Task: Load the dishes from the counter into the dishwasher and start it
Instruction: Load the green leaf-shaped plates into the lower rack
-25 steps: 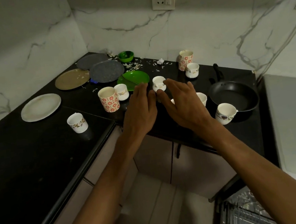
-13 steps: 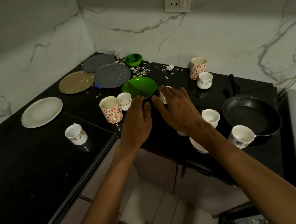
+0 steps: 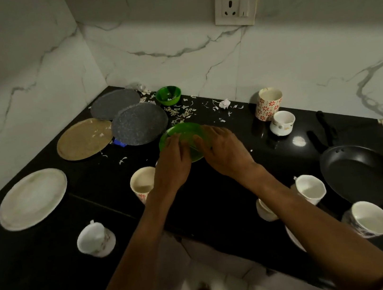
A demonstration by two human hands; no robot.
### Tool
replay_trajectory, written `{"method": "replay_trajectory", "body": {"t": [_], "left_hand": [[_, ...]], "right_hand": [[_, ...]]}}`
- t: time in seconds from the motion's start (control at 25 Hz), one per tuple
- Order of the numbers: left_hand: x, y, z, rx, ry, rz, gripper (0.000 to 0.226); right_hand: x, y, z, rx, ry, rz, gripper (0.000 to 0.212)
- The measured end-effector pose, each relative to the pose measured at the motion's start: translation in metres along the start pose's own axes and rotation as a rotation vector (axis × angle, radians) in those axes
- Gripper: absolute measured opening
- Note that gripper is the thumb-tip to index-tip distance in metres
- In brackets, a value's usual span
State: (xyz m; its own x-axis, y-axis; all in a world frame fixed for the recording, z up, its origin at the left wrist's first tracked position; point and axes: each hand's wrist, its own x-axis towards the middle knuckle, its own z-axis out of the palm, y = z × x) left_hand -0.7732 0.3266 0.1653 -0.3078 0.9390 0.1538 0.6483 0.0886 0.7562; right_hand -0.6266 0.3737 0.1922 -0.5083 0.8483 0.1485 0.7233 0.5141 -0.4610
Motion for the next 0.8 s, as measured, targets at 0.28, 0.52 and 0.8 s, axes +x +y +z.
{"method": "replay_trajectory", "body": {"t": [0.28,0.52,0.8], "left_hand": [[0.054,-0.041,0.005,0.033,-0.071,-0.086,0.044],[0.086,-0.058,0.011,0.061,-0.109,-0.223,0.039],[0.120,-0.086,0.015,0.102,-0.209,-0.395,0.037]], "right_hand": [[0.036,0.013,0.063,0.080,-0.078,0.343,0.047],[0.050,0.030,0.103,-0.043,-0.169,0.463,0.062],[0.067,0.033,0.117,0.229,-0.083,0.664,0.052]]}}
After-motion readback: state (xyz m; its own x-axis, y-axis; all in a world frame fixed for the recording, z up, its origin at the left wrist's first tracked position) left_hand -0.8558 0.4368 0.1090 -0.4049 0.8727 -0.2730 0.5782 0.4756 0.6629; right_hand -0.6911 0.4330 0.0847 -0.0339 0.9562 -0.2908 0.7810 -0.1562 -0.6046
